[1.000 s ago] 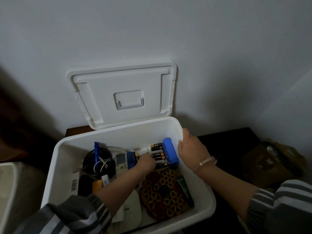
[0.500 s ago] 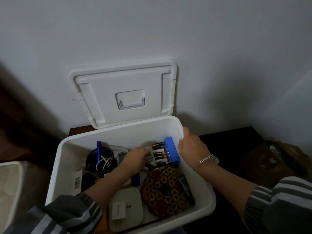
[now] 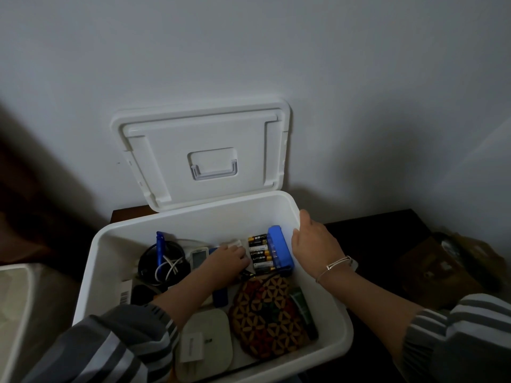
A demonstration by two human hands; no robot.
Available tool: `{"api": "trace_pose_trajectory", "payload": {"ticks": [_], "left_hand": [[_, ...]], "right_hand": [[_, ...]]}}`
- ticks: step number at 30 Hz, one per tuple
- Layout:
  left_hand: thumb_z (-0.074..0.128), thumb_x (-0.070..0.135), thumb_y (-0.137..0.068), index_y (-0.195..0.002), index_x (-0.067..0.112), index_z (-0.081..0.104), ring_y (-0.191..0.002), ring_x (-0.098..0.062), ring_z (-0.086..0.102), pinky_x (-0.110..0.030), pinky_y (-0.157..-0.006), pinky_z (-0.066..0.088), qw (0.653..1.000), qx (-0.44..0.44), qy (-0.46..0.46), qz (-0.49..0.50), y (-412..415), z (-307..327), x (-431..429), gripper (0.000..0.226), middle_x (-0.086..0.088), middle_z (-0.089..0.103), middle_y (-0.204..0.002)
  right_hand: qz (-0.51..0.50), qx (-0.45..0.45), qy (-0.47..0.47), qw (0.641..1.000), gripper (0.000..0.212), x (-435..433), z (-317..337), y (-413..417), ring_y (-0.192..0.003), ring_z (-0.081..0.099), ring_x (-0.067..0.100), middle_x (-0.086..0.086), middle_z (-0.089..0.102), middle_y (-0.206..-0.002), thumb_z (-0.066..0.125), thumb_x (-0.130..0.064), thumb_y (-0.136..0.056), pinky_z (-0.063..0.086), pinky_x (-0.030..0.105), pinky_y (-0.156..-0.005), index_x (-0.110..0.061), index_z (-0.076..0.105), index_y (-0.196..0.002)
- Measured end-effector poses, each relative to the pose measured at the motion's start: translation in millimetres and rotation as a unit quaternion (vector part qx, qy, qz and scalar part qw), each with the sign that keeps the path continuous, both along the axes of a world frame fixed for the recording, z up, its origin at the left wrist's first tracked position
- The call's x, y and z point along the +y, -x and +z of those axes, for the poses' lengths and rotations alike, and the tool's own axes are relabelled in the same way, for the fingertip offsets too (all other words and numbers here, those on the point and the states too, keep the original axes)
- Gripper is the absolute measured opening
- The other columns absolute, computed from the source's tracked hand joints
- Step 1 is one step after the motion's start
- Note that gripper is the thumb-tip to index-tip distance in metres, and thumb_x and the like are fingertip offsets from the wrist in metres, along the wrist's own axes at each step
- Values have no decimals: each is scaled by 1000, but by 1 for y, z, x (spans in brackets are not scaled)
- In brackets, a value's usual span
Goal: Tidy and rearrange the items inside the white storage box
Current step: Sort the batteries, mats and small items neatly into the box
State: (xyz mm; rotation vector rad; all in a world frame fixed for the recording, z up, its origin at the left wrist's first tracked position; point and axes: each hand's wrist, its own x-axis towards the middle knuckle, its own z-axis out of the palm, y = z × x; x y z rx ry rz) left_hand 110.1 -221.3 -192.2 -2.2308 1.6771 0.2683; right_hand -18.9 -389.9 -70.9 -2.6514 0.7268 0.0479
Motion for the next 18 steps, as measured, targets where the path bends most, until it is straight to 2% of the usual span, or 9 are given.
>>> {"api": "trace_pose_trajectory", "payload": {"ticks": [4,9,14,18], "left_hand": [[46,32,-97,-135,8,43,-124,-30,45,-39,-100,35,1000,-28,3,-7,0,-1,-1,45,-14,45,-138],[44,24,-97,-127,8,52,-120,-30,48,-38,-98,36,999,-46,-14,5,1,2,-5,35,-14,52,-133],[42,24,-98,-124,6,54,-117,-31,50,-39,-96,38,999,-42,-25,8,2,2,-5,33,-15,54,-130],[41,20,-98,-122,10,55,-115,-28,52,-37,-94,36,999,-26,-3,48,3,4,-5,29,-11,55,-128]], "right_hand": [[1,0,-1,1000,43,0,1,0,-93,58,27,15,58,-108,36,-25,-99,51,37,-72,-8,26,-138],[5,-2,3,1000,45,0,0,0,-95,56,27,16,57,-110,36,-25,-99,45,33,-69,-8,25,-139],[1,-3,1,1000,41,0,0,1,-91,57,26,15,58,-107,36,-25,-99,50,35,-71,-9,28,-136],[-1,-6,2,1000,42,0,-2,1,-91,57,26,14,58,-107,36,-25,-99,48,34,-70,-9,27,-137]]}}
